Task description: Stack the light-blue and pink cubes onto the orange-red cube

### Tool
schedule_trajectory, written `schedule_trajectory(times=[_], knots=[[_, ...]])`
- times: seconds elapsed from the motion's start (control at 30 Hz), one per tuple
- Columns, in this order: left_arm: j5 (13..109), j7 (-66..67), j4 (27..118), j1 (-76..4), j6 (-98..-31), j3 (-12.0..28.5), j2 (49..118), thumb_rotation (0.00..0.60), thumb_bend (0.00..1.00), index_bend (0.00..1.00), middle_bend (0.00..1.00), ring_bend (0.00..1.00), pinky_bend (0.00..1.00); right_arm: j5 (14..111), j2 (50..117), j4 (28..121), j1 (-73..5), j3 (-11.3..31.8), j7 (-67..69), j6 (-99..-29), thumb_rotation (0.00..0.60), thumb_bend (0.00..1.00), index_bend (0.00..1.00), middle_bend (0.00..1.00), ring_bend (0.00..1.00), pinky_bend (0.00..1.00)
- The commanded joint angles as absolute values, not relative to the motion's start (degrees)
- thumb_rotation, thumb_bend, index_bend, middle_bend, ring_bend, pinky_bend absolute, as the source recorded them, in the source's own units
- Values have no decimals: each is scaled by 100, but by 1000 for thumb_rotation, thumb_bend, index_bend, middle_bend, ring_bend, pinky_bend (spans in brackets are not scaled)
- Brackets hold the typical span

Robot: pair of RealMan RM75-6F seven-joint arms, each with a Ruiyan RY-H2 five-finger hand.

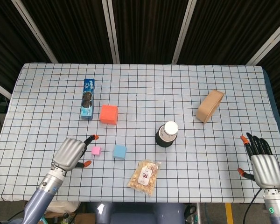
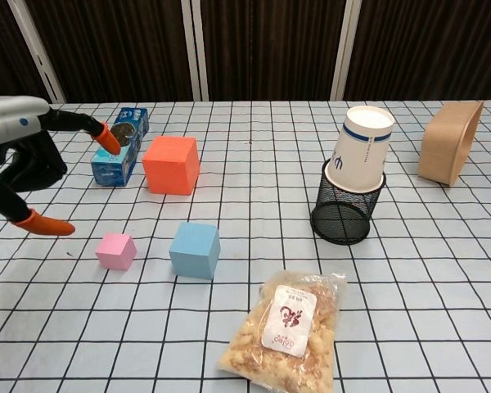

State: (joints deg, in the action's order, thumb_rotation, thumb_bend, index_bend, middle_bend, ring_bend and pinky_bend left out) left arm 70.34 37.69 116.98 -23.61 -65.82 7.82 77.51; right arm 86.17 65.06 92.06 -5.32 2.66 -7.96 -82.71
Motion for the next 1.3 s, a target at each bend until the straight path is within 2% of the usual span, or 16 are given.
schedule_trajectory(times=[0.03, 0.17, 0.33, 0.6, 1.3], knots=[[6466, 4281, 11801, -2595, -6561, 812, 8052, 600, 170, 235, 880, 742, 731, 8608, 6490, 9214, -534, 265, -777, -8261, 600, 103, 71, 33, 55, 87], [6029, 4742, 11850, -2816, -6609, 798, 8286, 600, 169, 234, 881, 742, 731, 8603, 6458, 9219, -523, 274, -713, -8286, 600, 103, 71, 33, 55, 88], [5906, 5425, 11633, -3031, -7038, 796, 8763, 600, 169, 234, 879, 742, 731, 8594, 6428, 9211, -516, 274, -633, -8284, 600, 103, 71, 33, 55, 104], [5434, 5831, 11354, -3328, -7361, 949, 9378, 600, 168, 258, 879, 742, 736, 8582, 6408, 9186, -525, 279, -556, -8262, 600, 103, 71, 33, 55, 104], [4603, 6081, 10606, -3959, -7464, 1077, 10106, 600, 168, 288, 877, 742, 736, 8521, 6410, 9139, -538, 303, -506, -8228, 600, 103, 71, 33, 55, 103]])
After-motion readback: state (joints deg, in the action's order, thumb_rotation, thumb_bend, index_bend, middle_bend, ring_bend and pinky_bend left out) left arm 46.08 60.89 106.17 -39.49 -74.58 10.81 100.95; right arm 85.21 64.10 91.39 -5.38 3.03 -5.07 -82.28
